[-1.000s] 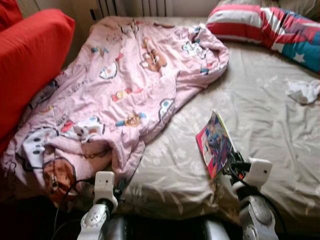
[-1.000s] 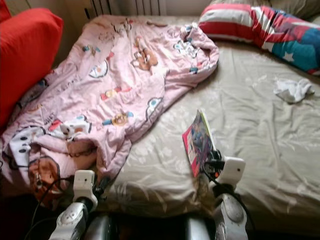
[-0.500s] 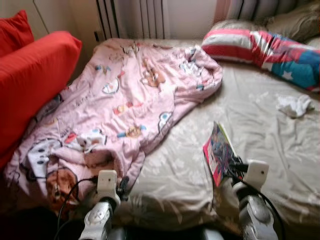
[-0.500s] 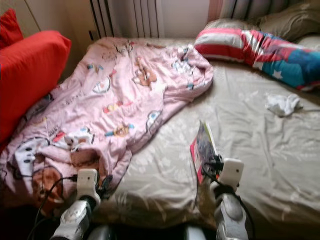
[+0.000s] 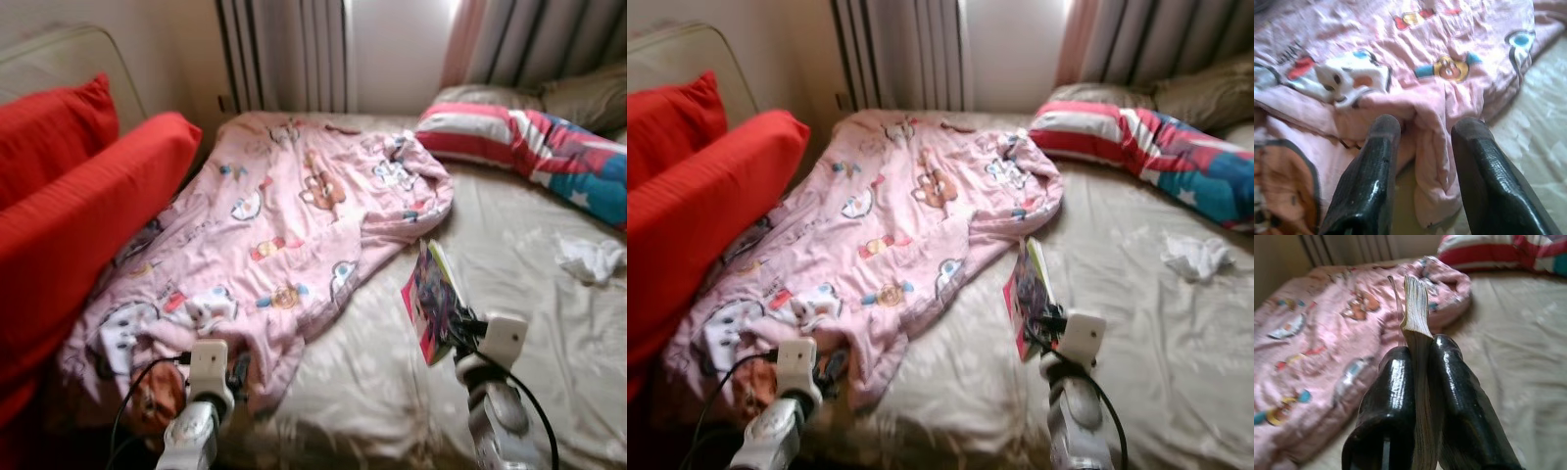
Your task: Clean up the room
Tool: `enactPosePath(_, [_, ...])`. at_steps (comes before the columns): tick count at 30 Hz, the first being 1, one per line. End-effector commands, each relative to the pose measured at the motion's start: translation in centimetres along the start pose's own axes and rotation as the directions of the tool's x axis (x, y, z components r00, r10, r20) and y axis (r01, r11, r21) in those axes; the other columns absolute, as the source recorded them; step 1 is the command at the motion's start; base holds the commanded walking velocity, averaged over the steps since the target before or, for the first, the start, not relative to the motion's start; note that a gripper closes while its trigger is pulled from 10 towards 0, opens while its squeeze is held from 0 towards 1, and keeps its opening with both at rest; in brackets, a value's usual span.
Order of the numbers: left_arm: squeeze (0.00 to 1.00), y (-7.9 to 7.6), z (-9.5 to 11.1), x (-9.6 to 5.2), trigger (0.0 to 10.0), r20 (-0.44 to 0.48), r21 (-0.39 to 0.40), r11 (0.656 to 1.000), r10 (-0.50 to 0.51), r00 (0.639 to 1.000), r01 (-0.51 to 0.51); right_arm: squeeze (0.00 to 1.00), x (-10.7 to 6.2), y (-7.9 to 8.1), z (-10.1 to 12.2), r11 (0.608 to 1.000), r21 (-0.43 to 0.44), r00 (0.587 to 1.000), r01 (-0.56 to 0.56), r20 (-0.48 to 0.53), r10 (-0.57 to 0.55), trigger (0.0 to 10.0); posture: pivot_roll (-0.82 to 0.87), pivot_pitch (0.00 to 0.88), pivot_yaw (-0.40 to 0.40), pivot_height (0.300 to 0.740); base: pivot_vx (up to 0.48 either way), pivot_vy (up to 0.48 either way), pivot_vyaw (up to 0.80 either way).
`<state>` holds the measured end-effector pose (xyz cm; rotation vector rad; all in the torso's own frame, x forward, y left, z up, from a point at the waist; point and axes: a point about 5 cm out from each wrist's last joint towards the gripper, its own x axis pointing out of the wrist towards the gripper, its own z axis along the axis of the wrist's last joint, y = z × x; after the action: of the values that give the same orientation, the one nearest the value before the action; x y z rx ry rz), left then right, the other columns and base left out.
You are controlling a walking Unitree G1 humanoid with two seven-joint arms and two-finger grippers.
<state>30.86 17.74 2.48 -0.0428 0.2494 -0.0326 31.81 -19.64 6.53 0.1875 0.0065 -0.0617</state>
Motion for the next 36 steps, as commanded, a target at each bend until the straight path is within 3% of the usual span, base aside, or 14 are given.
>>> enactPosePath(1, [0.00, 0.35, -0.36, -0.15, 10.0, -0.019, -0.001, 1.000, 0.013, 1.000, -0.013, 0.00, 0.41, 0.21, 0.88, 1.000, 0.004, 0.999, -0.011, 0.049, 0.011, 10.0, -0.11, 0.019, 0.015, 0.740, 0.000, 0.000, 0.00])
enactPosePath(18, [0.00, 0.39, 0.39, 0.28, 10.0, -0.003, 0.001, 1.000, 0.019, 1.000, -0.019, 0.00, 1.22, -0.22, 0.74, 0.998, 0.042, 0.999, 0.050, 0.006, -0.050, 10.0, -0.09, 0.000, 0.003, 0.740, 0.000, 0.000, 0.00])
enactPosePath(23, [0.00, 0.57, 0.35, 0.20, 10.0, 0.001, 0.008, 1.000, 0.024, 1.000, -0.024, 0.00, 1.19, -0.32, 0.77, 0.997, 0.056, 0.998, 0.054, 0.009, -0.054, 10.0, -0.09, 0.000, 0.006, 0.740, 0.000, 0.000, -0.74])
enactPosePath(26, [0.00, 0.61, 0.31, 0.16, 10.0, 0.001, 0.010, 1.000, 0.026, 1.000, -0.026, 0.00, 1.10, -0.45, 0.64, 0.997, 0.051, 0.998, 0.059, 0.008, -0.059, 10.0, -0.09, 0.000, 0.005, 0.740, 0.000, -0.292, -0.78])
enactPosePath(36, [0.00, 0.62, 0.36, 0.17, 10.0, 0.005, 0.007, 1.000, 0.026, 1.000, -0.026, 0.00, 1.17, -0.40, 0.73, 0.997, 0.044, 0.998, 0.067, 0.017, -0.068, 10.0, -0.09, 0.000, 0.007, 0.740, 0.000, -0.295, 0.00])
